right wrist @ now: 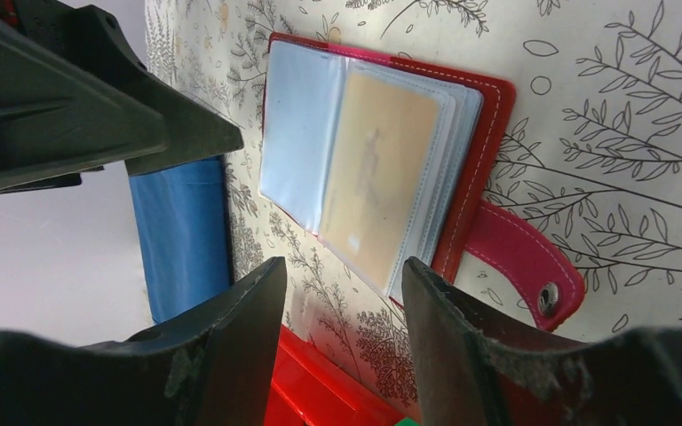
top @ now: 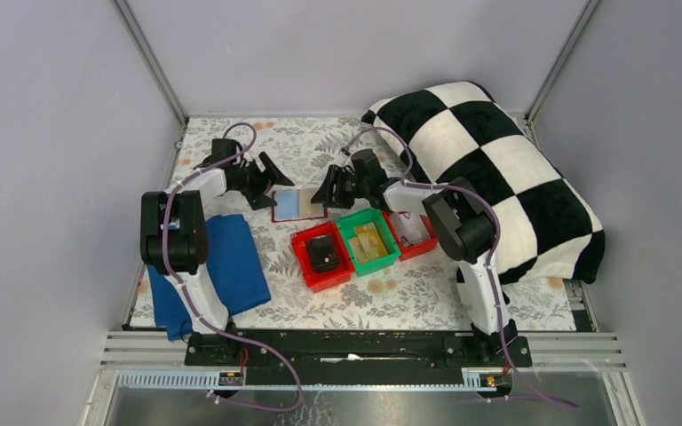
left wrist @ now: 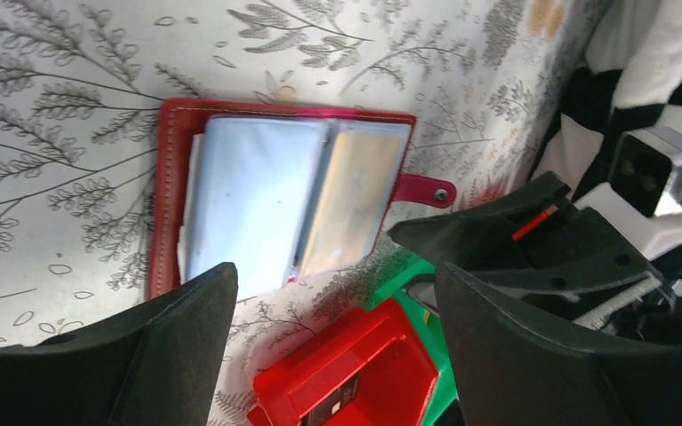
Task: Take the credit cards out of the card holder
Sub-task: Remove the credit card from the card holder.
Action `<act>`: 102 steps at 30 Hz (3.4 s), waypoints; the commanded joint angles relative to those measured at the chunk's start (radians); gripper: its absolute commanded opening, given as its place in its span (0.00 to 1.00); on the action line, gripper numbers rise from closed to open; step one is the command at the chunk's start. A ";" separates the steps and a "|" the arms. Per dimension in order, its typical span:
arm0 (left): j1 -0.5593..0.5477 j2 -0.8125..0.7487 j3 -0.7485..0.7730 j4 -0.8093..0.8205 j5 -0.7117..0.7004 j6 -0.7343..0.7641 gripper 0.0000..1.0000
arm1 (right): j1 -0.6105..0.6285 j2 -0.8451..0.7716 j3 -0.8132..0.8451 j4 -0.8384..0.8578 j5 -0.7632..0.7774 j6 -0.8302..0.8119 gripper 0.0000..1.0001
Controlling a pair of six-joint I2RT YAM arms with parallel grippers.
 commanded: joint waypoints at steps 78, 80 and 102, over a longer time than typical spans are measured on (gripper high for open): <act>-0.012 0.058 -0.065 0.030 -0.053 0.013 0.86 | 0.036 0.003 0.038 -0.039 0.097 -0.038 0.59; -0.014 0.058 -0.065 0.030 -0.051 0.013 0.86 | 0.040 0.019 0.060 -0.063 0.087 -0.043 0.59; -0.023 0.063 -0.065 0.029 -0.045 0.015 0.86 | 0.045 0.081 0.129 0.039 -0.037 0.086 0.59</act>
